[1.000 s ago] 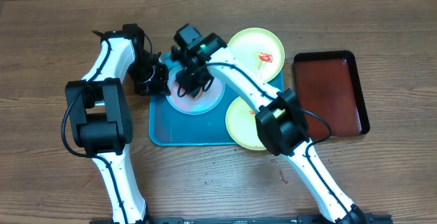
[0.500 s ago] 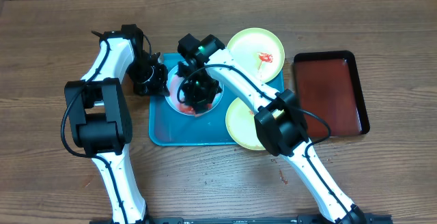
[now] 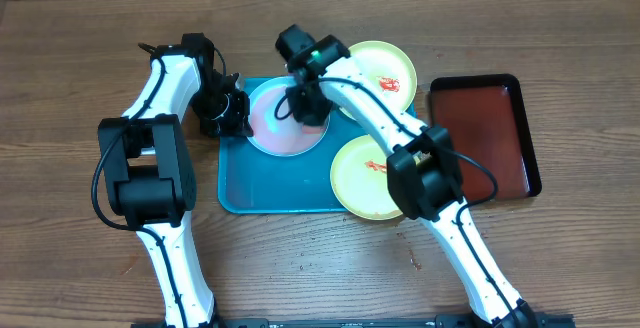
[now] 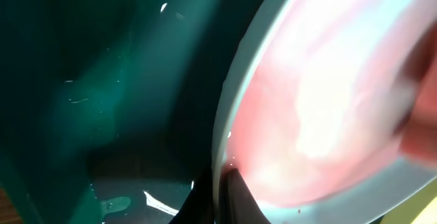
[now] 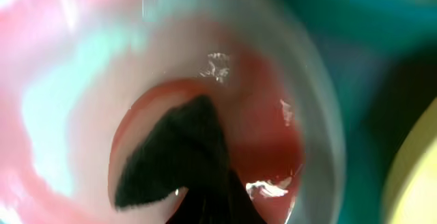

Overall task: Clean dirty plates on tray and stack at the side
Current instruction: 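Continue scrubbing the red sauce off the white plate with the sponge, then lift the sponge off and tilt the white plate up with the left gripper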

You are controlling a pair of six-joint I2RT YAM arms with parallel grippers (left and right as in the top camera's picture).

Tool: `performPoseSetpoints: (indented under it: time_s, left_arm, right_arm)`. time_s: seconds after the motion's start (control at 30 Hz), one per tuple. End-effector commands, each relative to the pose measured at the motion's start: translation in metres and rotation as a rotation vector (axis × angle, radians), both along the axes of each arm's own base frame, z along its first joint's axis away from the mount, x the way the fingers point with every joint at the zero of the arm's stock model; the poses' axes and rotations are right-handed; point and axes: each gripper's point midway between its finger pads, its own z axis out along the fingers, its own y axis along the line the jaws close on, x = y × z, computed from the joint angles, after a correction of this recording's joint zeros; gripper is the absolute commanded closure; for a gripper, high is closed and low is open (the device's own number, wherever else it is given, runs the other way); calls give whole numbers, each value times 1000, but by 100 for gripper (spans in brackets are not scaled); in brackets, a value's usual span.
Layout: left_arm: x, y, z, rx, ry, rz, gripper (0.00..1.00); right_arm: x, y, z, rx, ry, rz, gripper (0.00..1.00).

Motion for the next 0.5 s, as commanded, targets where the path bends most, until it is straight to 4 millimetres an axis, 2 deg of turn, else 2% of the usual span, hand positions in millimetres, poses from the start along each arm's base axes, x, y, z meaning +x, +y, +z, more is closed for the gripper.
performPoseSetpoints:
  time_s: [0.0,0.1,0.2,0.27,0.47]
  left_arm:
    - [-5,25,-8,126,9,-27,96]
    - [-5,25,-8,126,10,-29,96]
    - [-5,25,-8,125,8,-36,96]
    - [-5,25,-8,125,4,-43,96]
    - [-2,25,-7,121,-10,-56,96]
  right_arm:
    - [11,-2,-18,14,-13,49,96]
    - [5,21,-14,118,3,145,95]
    - [-6,43,-7,241,35,241,85]
    - [-15,56,0,326,68,285,84]
    - [-43,76,14,476,155,388,83]
